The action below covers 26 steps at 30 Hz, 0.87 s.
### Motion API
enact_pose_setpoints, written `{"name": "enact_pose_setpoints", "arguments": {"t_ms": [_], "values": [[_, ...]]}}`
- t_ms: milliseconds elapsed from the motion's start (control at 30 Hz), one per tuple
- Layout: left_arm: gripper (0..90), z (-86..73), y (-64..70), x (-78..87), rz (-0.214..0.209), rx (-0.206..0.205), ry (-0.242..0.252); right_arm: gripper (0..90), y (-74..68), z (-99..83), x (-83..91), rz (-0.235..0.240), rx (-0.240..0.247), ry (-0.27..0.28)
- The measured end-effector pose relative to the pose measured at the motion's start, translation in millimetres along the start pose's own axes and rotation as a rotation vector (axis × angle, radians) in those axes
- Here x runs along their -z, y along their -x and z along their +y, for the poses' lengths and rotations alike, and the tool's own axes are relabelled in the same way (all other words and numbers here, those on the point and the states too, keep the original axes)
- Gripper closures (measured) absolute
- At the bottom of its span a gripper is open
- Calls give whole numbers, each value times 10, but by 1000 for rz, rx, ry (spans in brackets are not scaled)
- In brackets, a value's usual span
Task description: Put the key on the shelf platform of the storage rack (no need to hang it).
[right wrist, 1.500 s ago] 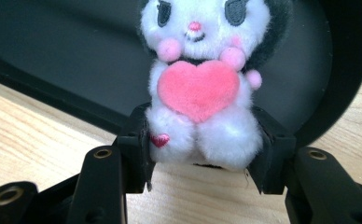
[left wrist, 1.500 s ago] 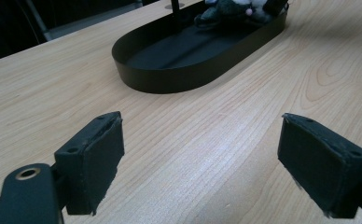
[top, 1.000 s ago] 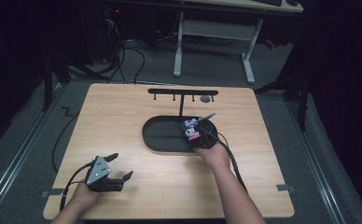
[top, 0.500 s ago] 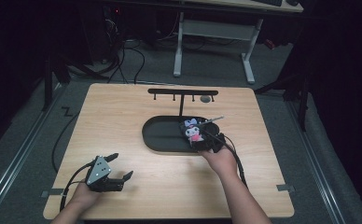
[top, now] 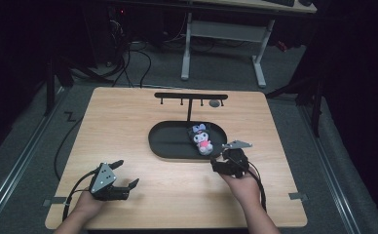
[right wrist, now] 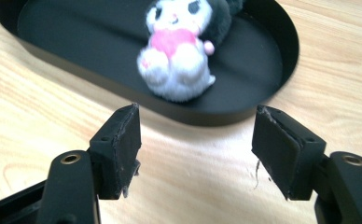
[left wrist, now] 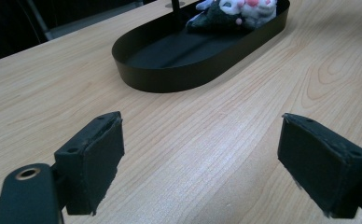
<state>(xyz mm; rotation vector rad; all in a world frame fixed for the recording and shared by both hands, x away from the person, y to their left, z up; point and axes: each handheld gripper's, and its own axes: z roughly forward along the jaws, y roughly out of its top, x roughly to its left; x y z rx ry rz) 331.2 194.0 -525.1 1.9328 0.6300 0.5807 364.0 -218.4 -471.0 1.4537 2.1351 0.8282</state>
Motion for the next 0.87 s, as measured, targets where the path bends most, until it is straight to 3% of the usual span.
{"name": "enact_pose_setpoints", "arguments": {"t_ms": [300,433,500,533,567,633,700,867], "values": [[154,-1,4,1,4,1,0,317,39,-483,176,-15,-9,87],[154,-1,-1,1,1,4,0,302,2,-734,245,-30,-8,159],[154,0,-3,2,2,3,0,310,-7,-918,279,-31,-41,232],[154,3,-3,-4,0,1,-5,300,-5,-961,291,-24,-58,226],[154,4,-2,-6,0,0,-7,291,4,-948,323,-10,-58,224],[154,5,-1,-4,-1,-3,-7,295,31,-946,355,-36,-55,246],[154,6,0,-5,0,-3,-8,294,69,-951,356,-30,-91,254],[154,6,-1,-5,-2,-4,-7,281,84,-960,340,-35,-87,250]]}}
